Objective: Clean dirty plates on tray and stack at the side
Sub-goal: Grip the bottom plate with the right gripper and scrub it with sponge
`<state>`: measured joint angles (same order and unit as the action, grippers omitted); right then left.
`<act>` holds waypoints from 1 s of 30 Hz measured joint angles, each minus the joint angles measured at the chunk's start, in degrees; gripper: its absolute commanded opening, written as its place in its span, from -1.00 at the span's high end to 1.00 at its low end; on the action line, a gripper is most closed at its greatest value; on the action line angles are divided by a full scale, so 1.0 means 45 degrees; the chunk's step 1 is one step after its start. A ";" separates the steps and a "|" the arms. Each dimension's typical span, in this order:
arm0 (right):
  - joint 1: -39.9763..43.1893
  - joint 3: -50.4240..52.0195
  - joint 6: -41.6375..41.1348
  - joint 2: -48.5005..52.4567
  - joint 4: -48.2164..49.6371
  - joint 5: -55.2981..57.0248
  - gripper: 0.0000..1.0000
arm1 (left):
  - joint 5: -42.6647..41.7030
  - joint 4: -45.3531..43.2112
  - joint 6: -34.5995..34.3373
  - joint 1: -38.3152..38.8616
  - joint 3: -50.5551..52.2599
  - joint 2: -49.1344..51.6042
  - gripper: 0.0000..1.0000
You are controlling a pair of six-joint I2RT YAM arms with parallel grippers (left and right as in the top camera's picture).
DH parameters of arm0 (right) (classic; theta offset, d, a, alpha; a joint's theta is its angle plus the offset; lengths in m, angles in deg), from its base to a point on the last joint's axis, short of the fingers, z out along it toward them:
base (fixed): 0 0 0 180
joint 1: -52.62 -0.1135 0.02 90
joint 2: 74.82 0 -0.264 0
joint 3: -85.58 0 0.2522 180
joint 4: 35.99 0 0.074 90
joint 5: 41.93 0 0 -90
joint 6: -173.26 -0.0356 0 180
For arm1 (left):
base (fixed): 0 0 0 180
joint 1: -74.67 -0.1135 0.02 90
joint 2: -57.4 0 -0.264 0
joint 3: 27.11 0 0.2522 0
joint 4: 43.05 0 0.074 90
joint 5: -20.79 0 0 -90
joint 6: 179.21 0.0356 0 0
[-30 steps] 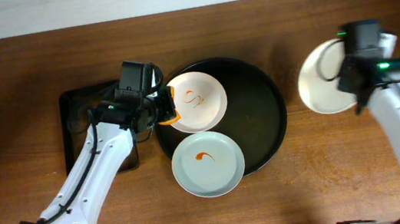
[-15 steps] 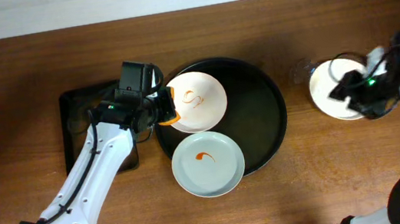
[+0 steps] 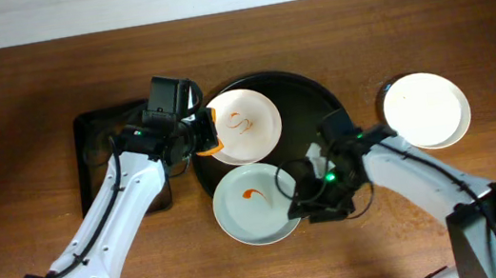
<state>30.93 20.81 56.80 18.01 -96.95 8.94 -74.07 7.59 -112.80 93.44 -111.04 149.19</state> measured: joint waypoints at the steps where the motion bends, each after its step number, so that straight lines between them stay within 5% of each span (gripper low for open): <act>1: -0.0316 0.0136 -0.0491 -0.0015 0.0437 0.0024 -0.08 | 0.0000 0.0005 0.0000 0.0000 0.0000 0.0000 0.99; 8: -0.1486 0.1103 -0.3526 0.0000 0.2093 0.0593 0.05 | 0.0000 0.0005 0.0000 0.0000 0.0000 0.0000 0.99; 10: -0.1491 0.1268 -0.3886 0.0000 0.2152 0.0908 0.34 | 0.0000 0.0000 0.0000 0.0000 0.0000 0.0000 0.99; 12: -0.1511 0.1331 -0.4143 0.0000 0.2331 0.1171 0.92 | 0.0000 0.0000 0.0000 0.0000 0.0000 0.0000 0.99; 21: -0.0835 0.1035 -0.3390 -0.0136 0.1423 0.2186 0.92 | 0.0000 0.0102 0.0000 0.0000 0.0000 0.0000 0.99; 26: 0.1413 -0.1331 -0.1132 -0.0427 -0.0214 0.6921 0.92 | -0.0228 0.0228 0.0000 0.0000 0.0000 0.0000 0.99; 30: 0.1792 -0.1452 0.0146 -0.0457 -0.0102 0.8315 0.92 | -0.1005 -0.0583 0.0272 0.1112 0.0005 0.0000 0.99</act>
<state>38.99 14.28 57.45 15.96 -97.41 46.36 -78.60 4.97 -111.58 98.44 -111.02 149.19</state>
